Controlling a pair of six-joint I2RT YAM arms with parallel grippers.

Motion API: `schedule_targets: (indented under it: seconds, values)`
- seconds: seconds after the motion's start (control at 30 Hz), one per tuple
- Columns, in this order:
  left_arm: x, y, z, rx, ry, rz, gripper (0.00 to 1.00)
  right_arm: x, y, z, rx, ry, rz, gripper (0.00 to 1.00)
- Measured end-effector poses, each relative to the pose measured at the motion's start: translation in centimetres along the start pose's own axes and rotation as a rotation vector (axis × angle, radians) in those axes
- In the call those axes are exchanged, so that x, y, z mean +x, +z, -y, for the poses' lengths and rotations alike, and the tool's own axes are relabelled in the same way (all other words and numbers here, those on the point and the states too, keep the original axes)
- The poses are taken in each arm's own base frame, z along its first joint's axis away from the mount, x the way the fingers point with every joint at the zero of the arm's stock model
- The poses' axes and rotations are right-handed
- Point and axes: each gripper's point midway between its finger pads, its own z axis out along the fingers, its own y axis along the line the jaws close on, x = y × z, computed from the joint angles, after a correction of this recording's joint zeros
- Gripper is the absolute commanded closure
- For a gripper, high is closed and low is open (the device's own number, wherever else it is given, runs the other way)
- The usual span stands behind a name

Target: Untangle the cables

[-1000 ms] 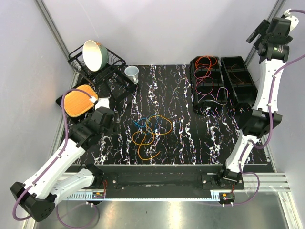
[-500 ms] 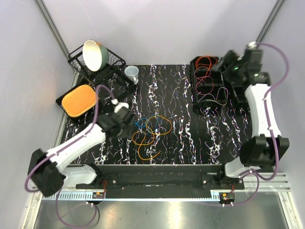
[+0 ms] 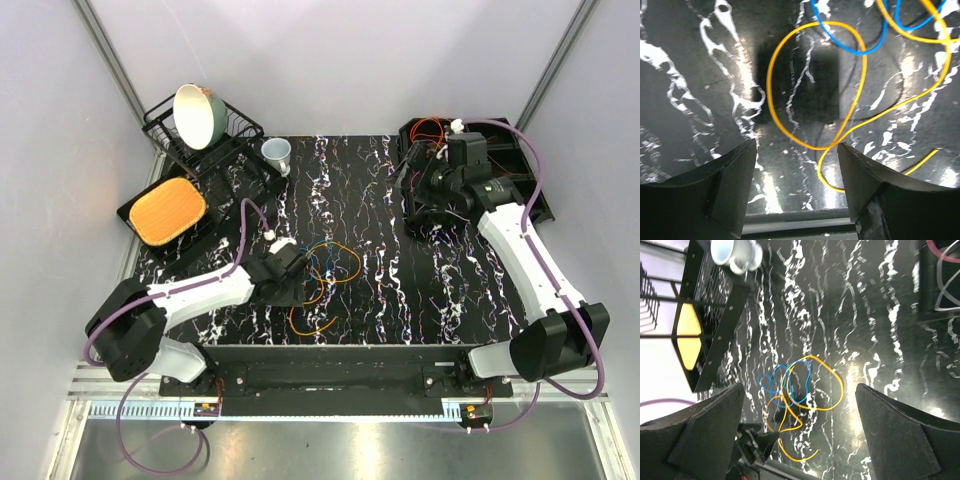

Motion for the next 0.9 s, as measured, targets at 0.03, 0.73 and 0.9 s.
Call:
schedule_targets:
  seconds: [0.03, 0.73, 0.9]
  values:
    - [-0.1, 0.1, 0.2, 0.009, -0.006, 0.005, 0.31, 0.3, 0.0, -0.2, -0.004, -0.002, -0.005, 0.02]
    - [-1.2, 0.7, 1.8, -0.025, 0.046, 0.067, 0.38, 2.7, 0.9, -1.5, -0.016, -0.018, -0.047, 0.03]
    - [-0.9, 1.6, 1.8, -0.054, 0.086, 0.049, 0.38, 3.1, 1.1, -1.4, -0.013, -0.020, -0.057, 0.03]
